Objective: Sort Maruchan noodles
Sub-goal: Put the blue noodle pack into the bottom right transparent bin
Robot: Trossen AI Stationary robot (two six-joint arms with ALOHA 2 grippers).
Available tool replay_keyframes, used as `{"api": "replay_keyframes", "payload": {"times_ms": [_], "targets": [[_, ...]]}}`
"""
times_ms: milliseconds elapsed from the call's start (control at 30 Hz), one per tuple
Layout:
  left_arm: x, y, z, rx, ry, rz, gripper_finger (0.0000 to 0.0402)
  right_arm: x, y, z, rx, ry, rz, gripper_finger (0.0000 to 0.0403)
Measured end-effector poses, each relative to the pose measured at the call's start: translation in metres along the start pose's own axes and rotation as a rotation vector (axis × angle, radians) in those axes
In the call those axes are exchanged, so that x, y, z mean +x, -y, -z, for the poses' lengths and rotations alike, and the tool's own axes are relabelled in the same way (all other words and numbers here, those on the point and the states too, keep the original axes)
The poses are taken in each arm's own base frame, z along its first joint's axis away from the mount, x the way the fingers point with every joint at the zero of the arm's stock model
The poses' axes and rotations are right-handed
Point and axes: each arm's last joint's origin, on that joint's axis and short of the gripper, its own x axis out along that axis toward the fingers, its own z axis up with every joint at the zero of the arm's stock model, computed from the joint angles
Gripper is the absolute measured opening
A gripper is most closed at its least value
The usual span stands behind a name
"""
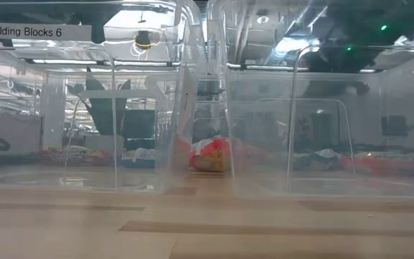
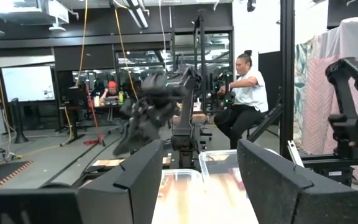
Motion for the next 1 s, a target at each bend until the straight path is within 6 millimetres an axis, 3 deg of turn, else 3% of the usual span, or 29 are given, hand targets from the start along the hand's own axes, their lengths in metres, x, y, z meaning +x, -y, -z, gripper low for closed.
{"api": "replay_keyframes", "payload": {"times_ms": [267,567,833,900,1000], "targets": [[0.000,0.000,0.000,0.000,0.000,0.000,0.0197,0.047,0.009,0.024,0.004,-0.281,0.109,0.0261],[0.000,0.000,0.000,-0.005,-0.001,0.000,0.0197,0.085,0.008,0.046,-0.025,-0.354,0.186,0.0286],[0.000,0.000,0.000,-0.012,-0.002,0.000,0.0197,0.099,0.009,0.058,-0.083,-0.371,0.263,0.0269],[0.000,0.000,0.000,-0.012,-0.002,0.000,0.0197,0.100,0.010,0.060,-0.092,-0.382,0.276,0.0233],[0.000,0.000,0.000,-0.017,-0.002,0.000,0.0197,0.098,0.011,0.061,-0.105,-0.396,0.287,0.0133]]}}
